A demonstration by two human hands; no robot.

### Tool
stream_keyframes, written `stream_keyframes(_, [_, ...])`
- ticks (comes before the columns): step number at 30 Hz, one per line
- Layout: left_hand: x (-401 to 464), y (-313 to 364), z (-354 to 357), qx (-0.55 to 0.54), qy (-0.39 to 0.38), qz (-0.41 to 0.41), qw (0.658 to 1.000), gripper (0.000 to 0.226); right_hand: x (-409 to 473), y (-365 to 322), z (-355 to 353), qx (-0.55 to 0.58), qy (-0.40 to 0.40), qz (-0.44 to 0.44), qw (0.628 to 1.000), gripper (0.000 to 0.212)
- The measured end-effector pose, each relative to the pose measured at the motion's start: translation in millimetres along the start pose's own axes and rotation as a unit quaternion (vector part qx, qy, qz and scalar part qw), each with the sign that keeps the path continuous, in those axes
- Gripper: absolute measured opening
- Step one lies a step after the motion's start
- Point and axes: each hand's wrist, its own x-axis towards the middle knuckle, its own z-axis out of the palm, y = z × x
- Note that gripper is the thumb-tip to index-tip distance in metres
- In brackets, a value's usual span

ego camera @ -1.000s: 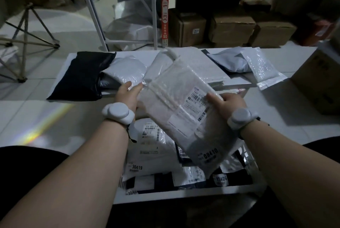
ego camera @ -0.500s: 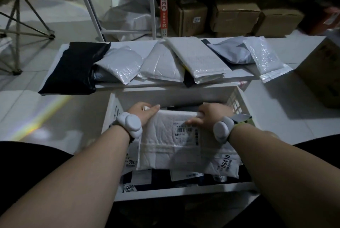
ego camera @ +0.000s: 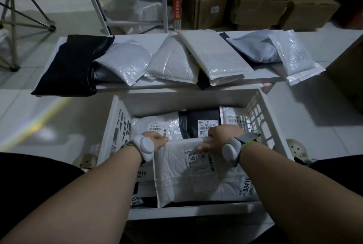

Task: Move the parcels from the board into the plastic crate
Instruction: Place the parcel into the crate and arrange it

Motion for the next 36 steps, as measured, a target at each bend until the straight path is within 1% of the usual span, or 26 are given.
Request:
stream_keyframes(5, [3,6,5,0.062,-0.031,0.002,0.998,0.041,8,4,9,0.007,-0.006,-0.008,1.0,0.059])
stream_keyframes(8, [8,9,9,0.099,-0.044,-0.009,0.994,0.04,15,7,15,0.012,-0.023,-0.012,1.0,0.062])
stream_keyframes(10, [10,11,10,0.15,-0.072,-0.02,0.986,0.042,19,9,20,0.017,-0.037,-0.014,0.999,0.063])
stream_keyframes(12, [16,9,13,0.205,-0.096,-0.024,0.974,0.039,26,10,26,0.016,-0.066,-0.016,0.998,0.064])
stream_keyframes(14, [21,6,19,0.238,-0.11,-0.022,0.965,0.029,31,11,34,0.013,-0.109,-0.018,0.994,0.064])
stream_keyframes(15, [23,6,20,0.245,-0.118,-0.021,0.962,0.028,33,12,38,0.017,-0.118,-0.016,0.993,0.062])
stream_keyframes(18, [29,6,23,0.243,-0.143,-0.011,0.959,0.036,40,17,46,0.055,-0.105,0.008,0.993,0.055])
stream_keyframes(23, [34,2,23,0.261,-0.119,0.021,0.958,0.032,47,19,39,0.042,-0.13,0.033,0.99,0.039])
stream_keyframes(24, [35,3,24,0.268,-0.111,0.025,0.957,0.033,48,21,39,0.034,-0.121,0.039,0.991,0.038])
stream_keyframes(26, [35,1,26,0.279,-0.083,0.025,0.956,0.032,47,24,42,0.003,-0.074,0.055,0.996,0.037])
stream_keyframes(27, [36,0,27,0.277,-0.074,0.022,0.958,0.031,44,26,42,-0.009,-0.045,0.062,0.997,0.037])
stream_keyframes(29, [37,-1,29,0.261,-0.068,0.017,0.963,0.031,41,28,42,-0.019,-0.012,0.066,0.998,0.036])
stream_keyframes(31, [39,-2,29,0.245,-0.076,0.007,0.966,0.034,41,28,41,0.002,-0.017,0.067,0.998,0.03])
stream_keyframes(34, [39,5,25,0.266,-0.091,0.01,0.96,0.034,46,27,43,0.057,-0.058,0.081,0.993,0.019])
stream_keyframes(36, [38,14,22,0.274,-0.098,0.021,0.956,0.033,48,30,43,0.07,-0.06,0.085,0.992,0.015])
